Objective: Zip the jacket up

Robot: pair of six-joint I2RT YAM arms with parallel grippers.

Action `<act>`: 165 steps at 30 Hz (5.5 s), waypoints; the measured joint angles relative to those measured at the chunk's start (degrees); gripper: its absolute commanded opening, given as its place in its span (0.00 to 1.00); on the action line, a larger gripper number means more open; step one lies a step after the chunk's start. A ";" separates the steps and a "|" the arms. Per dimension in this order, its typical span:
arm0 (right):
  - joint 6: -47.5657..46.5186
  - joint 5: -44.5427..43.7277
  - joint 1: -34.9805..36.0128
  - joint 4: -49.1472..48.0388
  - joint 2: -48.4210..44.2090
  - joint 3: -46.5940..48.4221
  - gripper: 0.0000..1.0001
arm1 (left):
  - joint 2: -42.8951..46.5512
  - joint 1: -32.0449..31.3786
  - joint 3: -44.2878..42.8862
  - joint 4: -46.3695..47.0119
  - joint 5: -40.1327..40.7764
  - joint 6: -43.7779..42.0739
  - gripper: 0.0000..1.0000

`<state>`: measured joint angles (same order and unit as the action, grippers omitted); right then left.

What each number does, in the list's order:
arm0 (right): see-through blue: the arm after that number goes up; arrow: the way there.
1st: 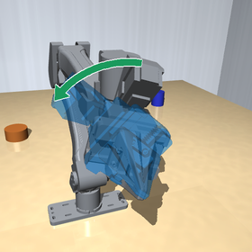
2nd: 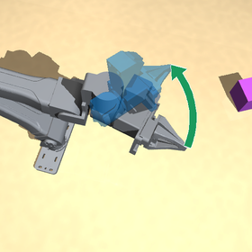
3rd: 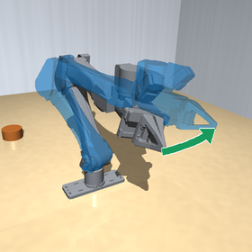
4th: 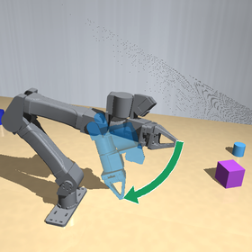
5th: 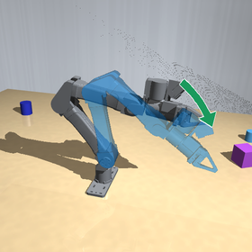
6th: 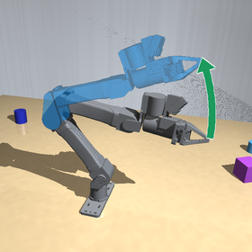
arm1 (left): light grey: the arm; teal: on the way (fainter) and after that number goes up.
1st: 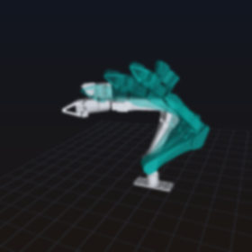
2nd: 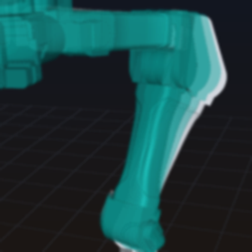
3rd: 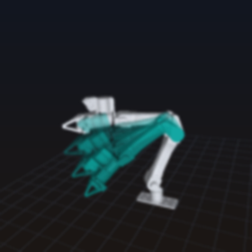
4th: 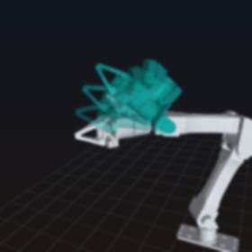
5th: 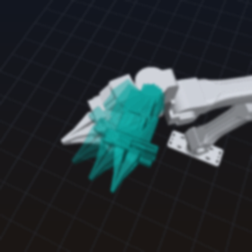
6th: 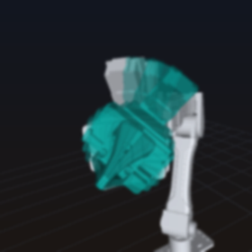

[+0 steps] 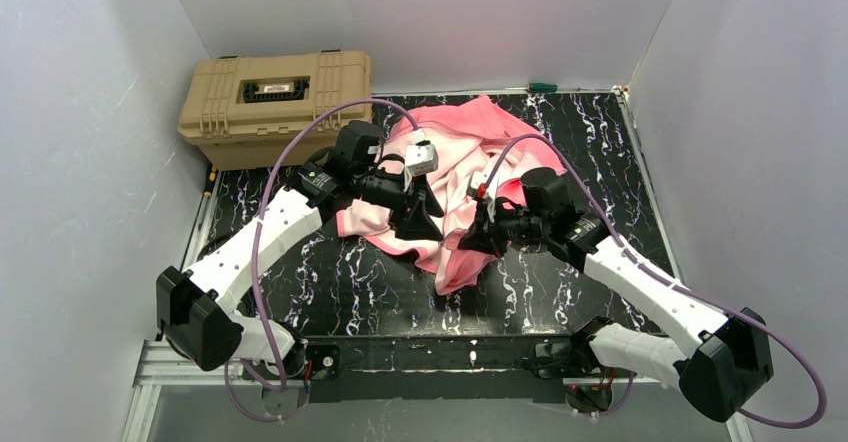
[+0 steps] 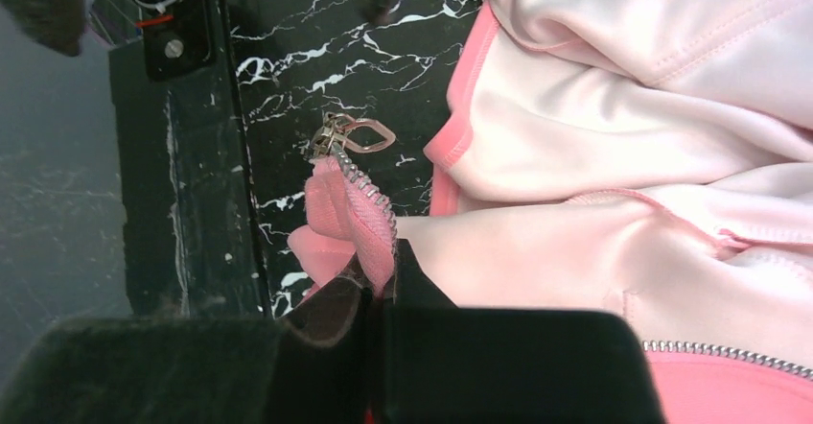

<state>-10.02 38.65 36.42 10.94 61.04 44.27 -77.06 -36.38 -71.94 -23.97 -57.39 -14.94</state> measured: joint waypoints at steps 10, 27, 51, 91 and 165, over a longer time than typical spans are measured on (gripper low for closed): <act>-6.23 -5.70 2.36 5.42 -3.78 3.34 0.01 | -1.64 -0.02 0.02 1.66 -0.02 4.83 0.61; -6.29 -6.95 2.84 3.43 -4.42 4.66 0.01 | -5.92 -2.73 0.02 2.58 -1.88 8.41 0.46; -7.04 -5.79 3.08 4.35 -4.42 5.25 0.46 | -5.84 -2.73 -3.23 -3.43 0.55 2.71 0.00; 35.63 10.43 -1.25 -61.29 -0.52 -18.43 0.18 | -3.63 -3.13 -4.55 -7.48 1.88 -3.72 0.00; -1.57 -8.90 -2.27 19.71 -9.57 7.39 0.01 | -24.13 29.57 6.97 11.63 49.88 21.24 0.84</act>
<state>-11.60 29.76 34.15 30.65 51.46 51.66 -101.19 -6.81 -64.97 -12.34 -7.51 6.31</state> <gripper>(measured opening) 0.152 0.888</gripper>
